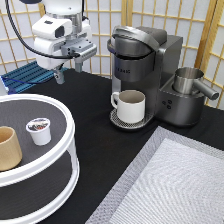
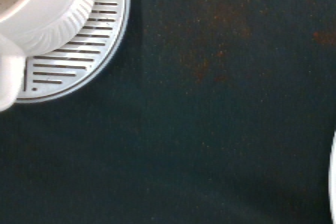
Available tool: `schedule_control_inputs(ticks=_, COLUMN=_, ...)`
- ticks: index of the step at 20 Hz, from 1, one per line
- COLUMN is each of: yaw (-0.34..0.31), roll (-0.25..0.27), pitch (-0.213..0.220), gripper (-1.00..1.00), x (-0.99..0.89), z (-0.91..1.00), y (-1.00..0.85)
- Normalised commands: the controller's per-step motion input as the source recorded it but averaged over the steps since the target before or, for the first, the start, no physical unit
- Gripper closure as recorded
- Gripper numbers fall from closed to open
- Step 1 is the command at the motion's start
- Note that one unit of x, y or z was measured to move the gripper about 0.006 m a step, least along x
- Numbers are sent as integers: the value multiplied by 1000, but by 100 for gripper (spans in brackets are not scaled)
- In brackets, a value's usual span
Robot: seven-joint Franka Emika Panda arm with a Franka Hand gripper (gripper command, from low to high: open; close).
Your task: Make coffee
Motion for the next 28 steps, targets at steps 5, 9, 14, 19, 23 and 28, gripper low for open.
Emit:
schedule_control_inputs(ticks=5, yaw=-26, roll=39, pitch=66, gripper=-100, x=400, z=759, y=-114)
schedule_control_inputs(ticks=9, yaw=-92, roll=65, pitch=32, gripper=-100, x=548, z=994, y=-277)
schedule_control_inputs(ticks=14, yaw=-61, roll=74, pitch=17, gripper=-100, x=512, z=471, y=-609)
schedule_control_inputs(ticks=19, yaw=-21, roll=31, pitch=11, gripper=-100, x=313, z=19, y=-801)
schedule_control_inputs(ticks=23, yaw=-50, roll=18, pitch=4, gripper=-100, x=469, z=246, y=-56)
schedule_control_inputs(ticks=28, yaw=-28, roll=22, pitch=85, gripper=-100, x=917, z=644, y=226)
